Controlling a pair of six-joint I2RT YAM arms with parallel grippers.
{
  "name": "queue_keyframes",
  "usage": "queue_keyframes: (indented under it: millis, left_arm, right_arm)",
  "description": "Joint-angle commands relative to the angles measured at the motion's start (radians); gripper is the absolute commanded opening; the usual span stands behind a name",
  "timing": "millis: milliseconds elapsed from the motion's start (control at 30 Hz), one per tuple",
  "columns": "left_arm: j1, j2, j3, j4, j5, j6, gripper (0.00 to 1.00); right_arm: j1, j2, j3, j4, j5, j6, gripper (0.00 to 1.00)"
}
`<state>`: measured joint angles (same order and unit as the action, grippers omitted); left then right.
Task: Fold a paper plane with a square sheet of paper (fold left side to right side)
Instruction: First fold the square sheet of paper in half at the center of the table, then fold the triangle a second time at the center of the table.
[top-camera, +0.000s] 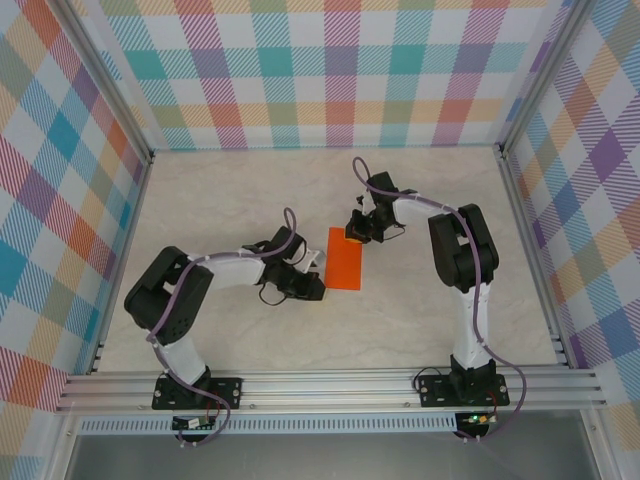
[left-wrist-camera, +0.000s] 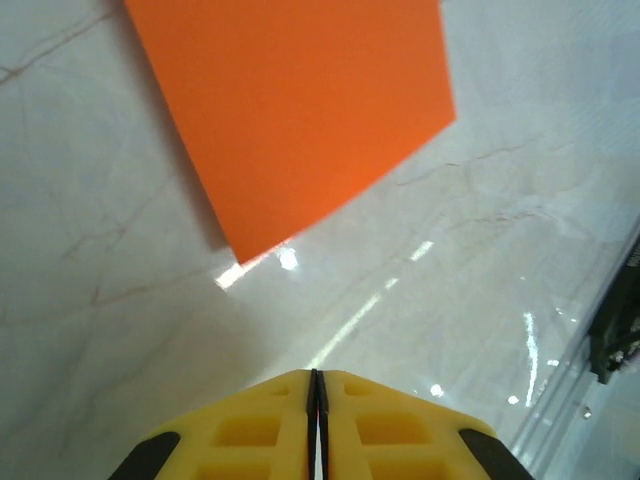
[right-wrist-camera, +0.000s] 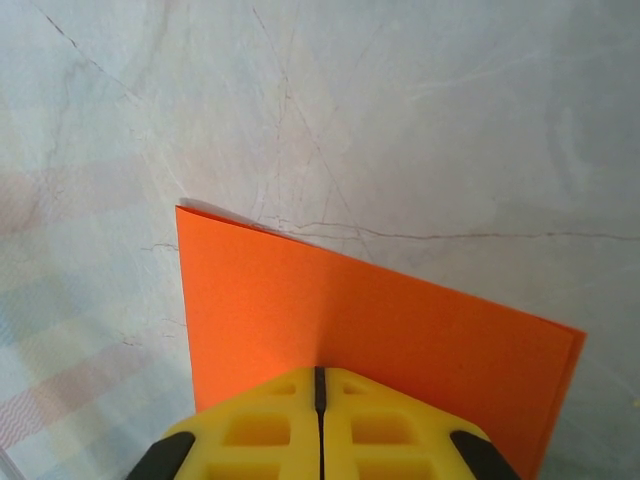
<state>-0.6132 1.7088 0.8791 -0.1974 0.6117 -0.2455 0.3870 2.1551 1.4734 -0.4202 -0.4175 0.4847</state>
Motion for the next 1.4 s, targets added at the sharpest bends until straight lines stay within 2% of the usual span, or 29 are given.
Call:
queue_keyframes:
  millis: [0, 167, 233, 333, 467, 633, 833, 933, 1033, 1200, 1367]
  left_arm:
    - [0.015, -0.134, 0.009, -0.024, 0.003, -0.031, 0.15]
    - [0.08, -0.234, 0.024, -0.017, -0.1, -0.185, 0.24]
    - [0.084, -0.222, 0.034, 0.009, -0.129, -0.255, 0.25]
    - [0.084, -0.147, 0.088, 0.015, -0.128, -0.303, 0.24]
    - [0.084, 0.001, 0.221, -0.009, -0.111, -0.335, 0.21]
    - [0.087, 0.184, 0.416, -0.071, -0.12, -0.329, 0.17]
    - [0.094, 0.371, 0.585, -0.134, -0.107, -0.321, 0.16]
    - [0.104, 0.432, 0.634, -0.141, -0.116, -0.325, 0.15]
    - [0.116, 0.462, 0.65, -0.125, -0.116, -0.343, 0.14]
    - [0.12, 0.505, 0.68, -0.138, -0.102, -0.336, 0.14]
    - [0.121, 0.512, 0.672, -0.171, -0.142, -0.316, 0.14]
  right_arm:
    - [0.012, -0.046, -0.021, -0.055, 0.009, -0.029, 0.13]
    - [0.011, -0.222, -0.04, -0.086, 0.069, -0.055, 0.38]
    - [0.012, -0.301, -0.076, -0.111, 0.109, -0.068, 0.49]
    - [0.011, -0.391, -0.133, -0.168, 0.157, -0.093, 0.58]
    - [0.01, -0.486, -0.237, -0.196, 0.165, -0.091, 0.63]
    - [0.01, -0.59, -0.403, -0.122, 0.093, -0.007, 0.74]
    - [0.011, -0.622, -0.514, -0.057, 0.063, 0.053, 0.83]
    - [0.01, -0.619, -0.521, -0.063, 0.102, 0.072, 0.92]
    - [0.01, -0.605, -0.518, -0.031, 0.072, 0.091, 0.98]
    - [0.011, -0.586, -0.513, 0.006, 0.05, 0.115, 1.0]
    - [0.01, -0.559, -0.485, -0.02, 0.059, 0.105, 1.0]
